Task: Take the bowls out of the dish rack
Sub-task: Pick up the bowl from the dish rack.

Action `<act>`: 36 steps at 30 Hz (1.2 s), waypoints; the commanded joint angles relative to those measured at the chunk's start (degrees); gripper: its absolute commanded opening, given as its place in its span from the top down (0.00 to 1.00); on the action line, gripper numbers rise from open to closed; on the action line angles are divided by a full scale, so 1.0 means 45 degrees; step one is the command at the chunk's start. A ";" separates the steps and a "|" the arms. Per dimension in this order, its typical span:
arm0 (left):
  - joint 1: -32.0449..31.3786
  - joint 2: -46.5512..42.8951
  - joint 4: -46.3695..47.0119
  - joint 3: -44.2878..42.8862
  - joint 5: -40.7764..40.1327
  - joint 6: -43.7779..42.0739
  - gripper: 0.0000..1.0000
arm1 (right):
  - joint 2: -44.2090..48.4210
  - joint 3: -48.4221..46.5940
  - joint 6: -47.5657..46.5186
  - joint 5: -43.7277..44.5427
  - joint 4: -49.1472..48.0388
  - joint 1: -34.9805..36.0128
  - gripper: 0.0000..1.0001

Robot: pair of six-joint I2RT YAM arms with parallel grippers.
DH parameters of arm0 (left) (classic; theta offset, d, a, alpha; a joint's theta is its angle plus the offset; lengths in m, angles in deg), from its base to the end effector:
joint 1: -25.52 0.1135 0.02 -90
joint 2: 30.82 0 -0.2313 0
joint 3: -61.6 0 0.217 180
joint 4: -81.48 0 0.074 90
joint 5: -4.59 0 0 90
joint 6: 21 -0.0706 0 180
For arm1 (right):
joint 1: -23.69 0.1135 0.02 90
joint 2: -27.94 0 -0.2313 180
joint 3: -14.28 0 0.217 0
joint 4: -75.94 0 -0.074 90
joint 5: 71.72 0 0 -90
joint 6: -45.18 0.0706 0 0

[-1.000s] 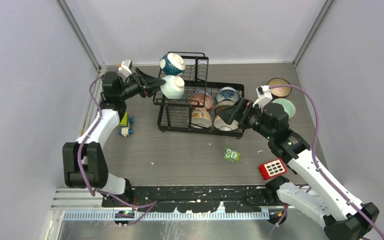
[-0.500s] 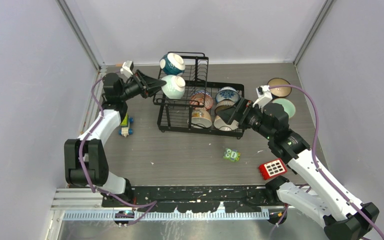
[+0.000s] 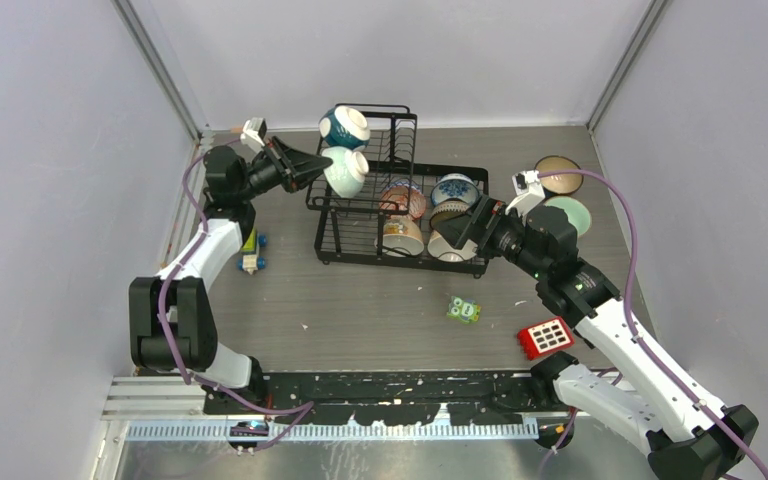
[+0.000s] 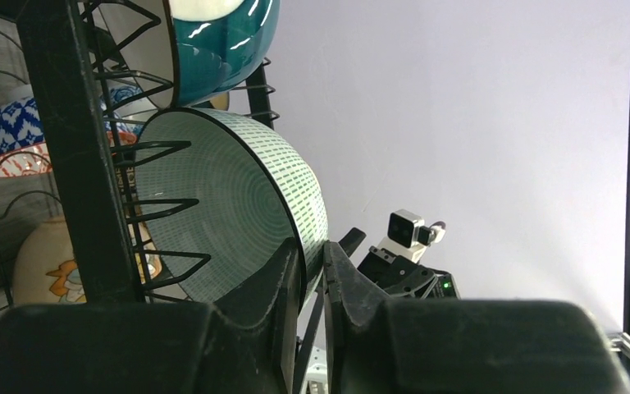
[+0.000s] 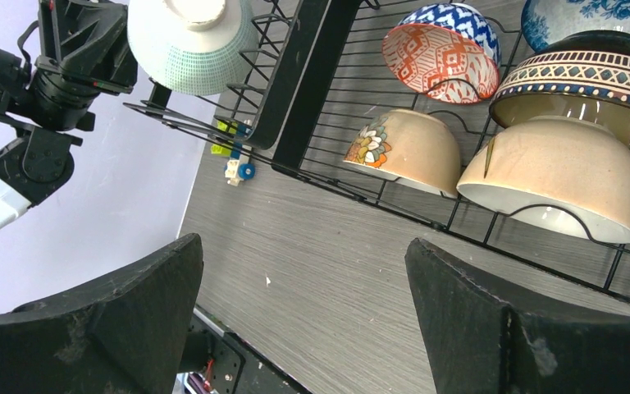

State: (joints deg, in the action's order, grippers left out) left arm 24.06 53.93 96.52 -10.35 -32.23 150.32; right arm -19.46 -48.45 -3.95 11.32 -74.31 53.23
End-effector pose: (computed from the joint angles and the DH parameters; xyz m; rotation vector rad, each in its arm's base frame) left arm 0.3251 -0.0648 0.3003 -0.4037 1.8311 -1.7682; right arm 0.1804 0.1121 0.3052 0.1000 1.9307 0.9592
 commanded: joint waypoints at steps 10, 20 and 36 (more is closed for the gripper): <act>-0.0111 0.0075 0.1967 -0.0205 0.0143 0.0929 1.00 | -0.0020 -0.0390 -0.0208 0.0189 -0.0474 0.0046 0.03; -0.0645 0.0599 0.4233 -0.0432 -0.0059 0.2513 1.00 | 0.0014 -0.0485 -0.0282 0.0249 -0.0424 0.0054 0.03; -0.1447 0.0663 0.4343 -0.1651 -0.0503 0.2808 1.00 | 0.0318 -0.0507 -0.0408 0.0346 -0.0211 0.0050 0.03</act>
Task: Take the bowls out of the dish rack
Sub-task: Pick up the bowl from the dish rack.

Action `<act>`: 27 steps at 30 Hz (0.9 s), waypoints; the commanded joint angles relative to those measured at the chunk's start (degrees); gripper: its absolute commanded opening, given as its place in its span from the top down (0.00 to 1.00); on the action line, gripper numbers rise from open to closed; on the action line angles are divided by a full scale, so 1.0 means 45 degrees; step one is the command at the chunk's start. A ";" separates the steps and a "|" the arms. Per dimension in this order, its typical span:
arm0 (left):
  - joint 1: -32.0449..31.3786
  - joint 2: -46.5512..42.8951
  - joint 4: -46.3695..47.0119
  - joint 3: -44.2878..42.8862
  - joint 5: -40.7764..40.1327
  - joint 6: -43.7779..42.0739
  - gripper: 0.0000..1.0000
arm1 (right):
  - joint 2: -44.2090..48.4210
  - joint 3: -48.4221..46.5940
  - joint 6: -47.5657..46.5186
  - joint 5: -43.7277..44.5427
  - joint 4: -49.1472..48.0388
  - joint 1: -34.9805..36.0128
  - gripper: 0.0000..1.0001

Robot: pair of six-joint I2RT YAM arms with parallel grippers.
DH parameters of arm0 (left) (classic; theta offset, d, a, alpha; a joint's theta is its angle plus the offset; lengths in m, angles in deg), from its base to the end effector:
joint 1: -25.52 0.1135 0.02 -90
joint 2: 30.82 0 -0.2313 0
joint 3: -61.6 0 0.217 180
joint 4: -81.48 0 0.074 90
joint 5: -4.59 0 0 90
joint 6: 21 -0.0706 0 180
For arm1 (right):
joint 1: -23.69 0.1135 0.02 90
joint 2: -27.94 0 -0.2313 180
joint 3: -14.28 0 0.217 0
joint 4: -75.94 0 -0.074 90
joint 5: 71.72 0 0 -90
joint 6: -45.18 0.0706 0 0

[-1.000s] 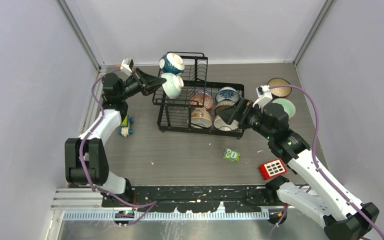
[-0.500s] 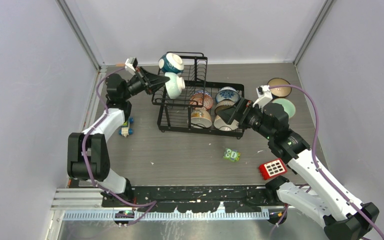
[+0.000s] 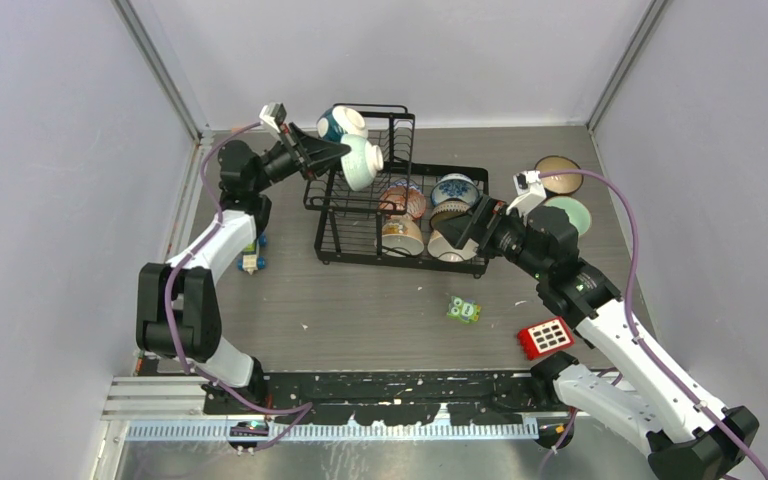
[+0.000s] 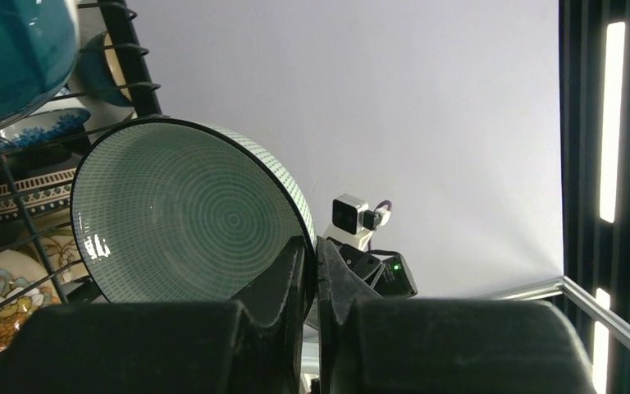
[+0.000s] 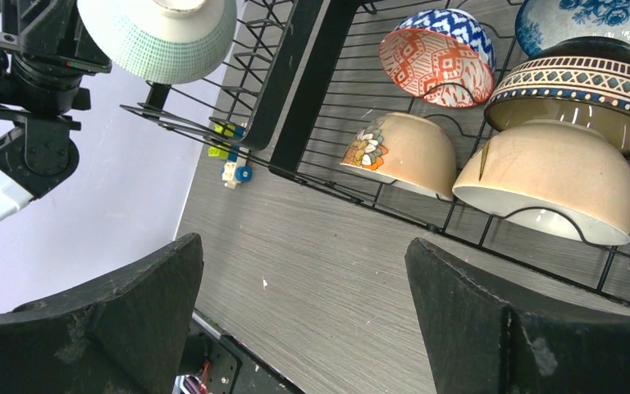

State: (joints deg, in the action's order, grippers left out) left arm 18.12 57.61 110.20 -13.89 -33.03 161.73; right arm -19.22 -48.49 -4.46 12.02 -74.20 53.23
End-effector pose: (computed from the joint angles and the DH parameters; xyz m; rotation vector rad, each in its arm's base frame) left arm 0.3278 -0.0990 0.3280 -0.2935 1.7288 -1.9541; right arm 0.1802 0.1110 0.3060 0.1000 1.9240 0.9439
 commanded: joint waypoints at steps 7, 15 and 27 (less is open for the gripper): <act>-0.0256 -0.0204 0.1172 -0.1167 -0.0281 0.0321 1.00 | 0.0332 -0.0514 -0.0297 0.0180 -0.0123 0.0051 0.03; -0.0373 -0.1199 -0.1445 -0.2230 0.0108 -0.1181 1.00 | 0.0641 -0.1571 -0.0801 0.0989 0.1172 0.0037 0.00; -0.1616 -0.4062 -1.2882 -0.5271 -0.0629 -0.9634 1.00 | 0.1862 -0.4274 -0.1882 0.1705 0.4449 0.0049 0.00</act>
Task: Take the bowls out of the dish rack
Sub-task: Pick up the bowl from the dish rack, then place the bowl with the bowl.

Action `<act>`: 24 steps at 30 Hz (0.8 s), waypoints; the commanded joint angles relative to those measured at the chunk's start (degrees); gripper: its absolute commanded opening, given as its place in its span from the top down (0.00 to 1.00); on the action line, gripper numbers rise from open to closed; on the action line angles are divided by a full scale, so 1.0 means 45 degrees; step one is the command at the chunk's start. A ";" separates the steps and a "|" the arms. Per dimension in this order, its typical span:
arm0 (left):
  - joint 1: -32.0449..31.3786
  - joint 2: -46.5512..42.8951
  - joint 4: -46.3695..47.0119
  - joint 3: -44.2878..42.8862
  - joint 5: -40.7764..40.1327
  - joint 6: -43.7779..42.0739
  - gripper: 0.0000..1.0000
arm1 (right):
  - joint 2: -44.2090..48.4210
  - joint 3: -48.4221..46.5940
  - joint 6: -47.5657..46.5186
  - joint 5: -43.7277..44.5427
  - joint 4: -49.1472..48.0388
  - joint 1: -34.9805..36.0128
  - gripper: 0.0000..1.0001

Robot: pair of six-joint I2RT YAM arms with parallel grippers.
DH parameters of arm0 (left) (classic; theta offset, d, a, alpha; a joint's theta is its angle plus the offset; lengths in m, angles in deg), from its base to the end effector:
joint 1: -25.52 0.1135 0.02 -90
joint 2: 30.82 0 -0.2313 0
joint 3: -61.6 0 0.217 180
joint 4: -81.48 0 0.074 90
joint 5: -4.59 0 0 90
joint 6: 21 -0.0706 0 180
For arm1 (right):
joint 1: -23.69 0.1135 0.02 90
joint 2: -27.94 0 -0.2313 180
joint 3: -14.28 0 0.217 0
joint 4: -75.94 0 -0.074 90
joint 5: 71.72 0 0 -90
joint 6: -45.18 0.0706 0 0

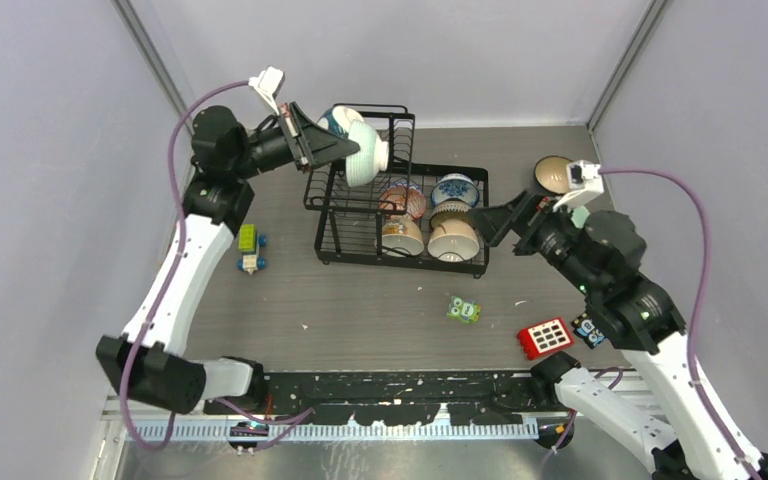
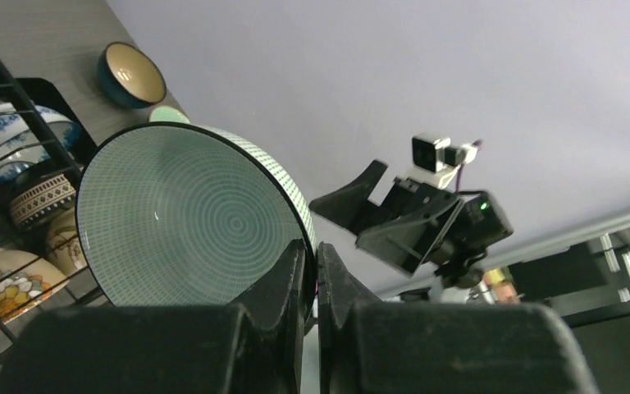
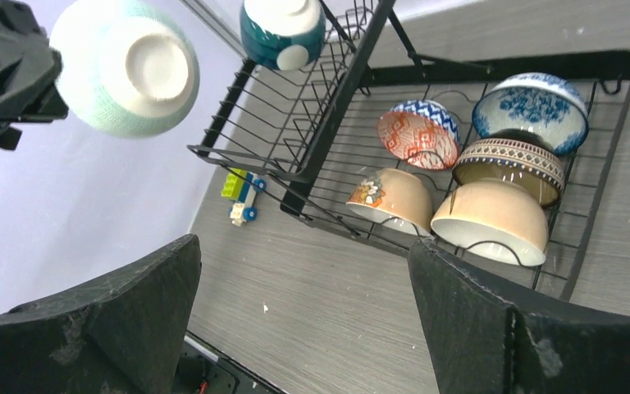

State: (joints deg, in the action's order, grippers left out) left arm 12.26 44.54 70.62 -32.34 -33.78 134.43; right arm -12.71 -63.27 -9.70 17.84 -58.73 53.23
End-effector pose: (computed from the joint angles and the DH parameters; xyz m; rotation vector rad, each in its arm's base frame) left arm 0.2637 -0.1190 0.4223 0.0887 1.7576 -1.6932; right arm 0.1399 0.0799 0.3733 0.0813 1.7901 0.8326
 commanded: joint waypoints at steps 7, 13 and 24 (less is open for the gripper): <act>-0.3066 -0.2041 -1.0217 -0.3351 -0.3642 -0.9457 1.00 | 0.0032 -0.2464 -0.1496 -0.0057 0.2997 0.0044 0.00; -0.5629 -0.2558 -1.2512 -0.3669 -0.6323 -1.2075 1.00 | -0.0520 -0.3493 -0.1807 -0.1226 0.4072 0.0051 0.00; -1.2850 -0.2493 -1.3966 -0.2091 -1.3422 -1.5535 1.00 | -0.2117 -0.4302 -0.1336 -0.3591 0.4694 0.0086 0.03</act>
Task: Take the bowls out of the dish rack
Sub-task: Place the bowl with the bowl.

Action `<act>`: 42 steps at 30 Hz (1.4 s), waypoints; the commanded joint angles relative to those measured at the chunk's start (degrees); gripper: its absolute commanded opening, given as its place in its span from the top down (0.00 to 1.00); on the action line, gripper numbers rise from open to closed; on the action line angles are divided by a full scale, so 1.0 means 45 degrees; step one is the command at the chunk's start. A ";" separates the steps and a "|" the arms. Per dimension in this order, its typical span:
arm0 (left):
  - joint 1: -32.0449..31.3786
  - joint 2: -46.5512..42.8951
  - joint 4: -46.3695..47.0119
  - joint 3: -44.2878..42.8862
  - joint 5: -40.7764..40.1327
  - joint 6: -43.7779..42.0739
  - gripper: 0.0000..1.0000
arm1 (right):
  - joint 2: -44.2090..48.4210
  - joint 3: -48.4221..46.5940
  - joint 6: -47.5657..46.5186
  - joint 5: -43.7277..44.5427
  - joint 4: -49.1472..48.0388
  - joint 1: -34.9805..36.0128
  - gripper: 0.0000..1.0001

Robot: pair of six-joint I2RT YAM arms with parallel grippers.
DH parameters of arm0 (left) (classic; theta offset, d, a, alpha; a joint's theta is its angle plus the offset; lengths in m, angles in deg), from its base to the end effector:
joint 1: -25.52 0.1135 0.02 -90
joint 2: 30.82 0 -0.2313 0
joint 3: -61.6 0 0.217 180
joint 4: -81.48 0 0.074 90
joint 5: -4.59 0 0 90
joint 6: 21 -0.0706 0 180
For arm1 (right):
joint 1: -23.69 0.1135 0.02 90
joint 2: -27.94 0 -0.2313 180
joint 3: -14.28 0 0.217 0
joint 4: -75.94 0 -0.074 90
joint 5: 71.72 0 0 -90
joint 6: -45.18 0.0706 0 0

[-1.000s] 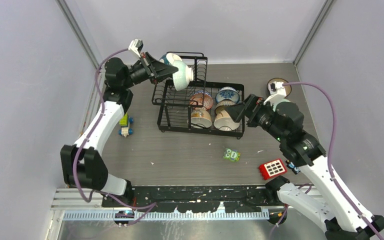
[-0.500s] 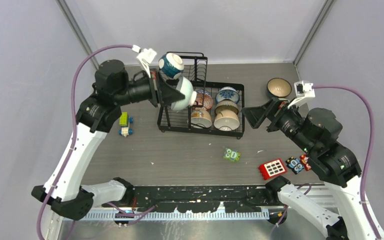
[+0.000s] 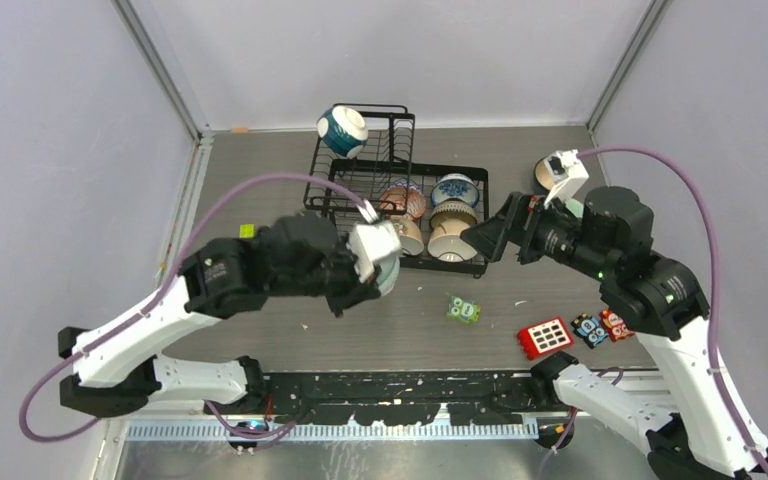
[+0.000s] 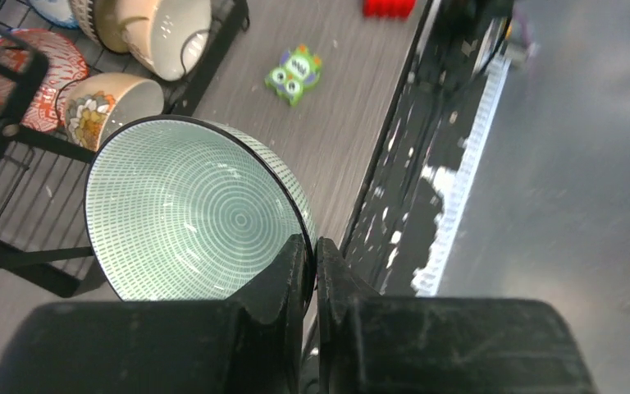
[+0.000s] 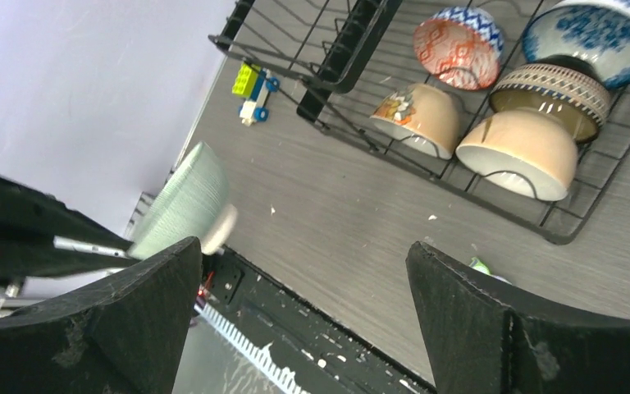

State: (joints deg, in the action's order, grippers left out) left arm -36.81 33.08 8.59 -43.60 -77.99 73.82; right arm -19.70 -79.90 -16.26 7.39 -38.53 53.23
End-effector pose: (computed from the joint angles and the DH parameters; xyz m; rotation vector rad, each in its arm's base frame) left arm 0.0866 -0.1848 0.3890 1.1437 1.9162 -0.8099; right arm 0.1230 0.0850 0.3953 -0.1522 1.9865 0.8542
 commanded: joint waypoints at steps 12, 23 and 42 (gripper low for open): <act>-0.5439 -0.0234 0.0582 0.3365 -0.6023 -0.5326 1.00 | -0.2823 -0.2018 -0.0472 0.0275 0.3310 0.2516 0.09; -0.6169 -0.0929 0.0659 0.4821 -0.5235 -0.6525 1.00 | -0.4782 -0.2676 -0.0427 0.2382 0.3748 0.6074 0.14; -0.7436 -0.1081 0.0843 0.4959 -0.5635 -0.6769 1.00 | -0.7665 -0.3293 -0.0524 0.3253 0.2445 0.7291 0.41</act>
State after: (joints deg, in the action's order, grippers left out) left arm -69.55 28.89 9.24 -19.42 -101.51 44.69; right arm -53.78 -91.55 -17.77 21.27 -25.68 85.25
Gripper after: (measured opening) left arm 0.075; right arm 0.615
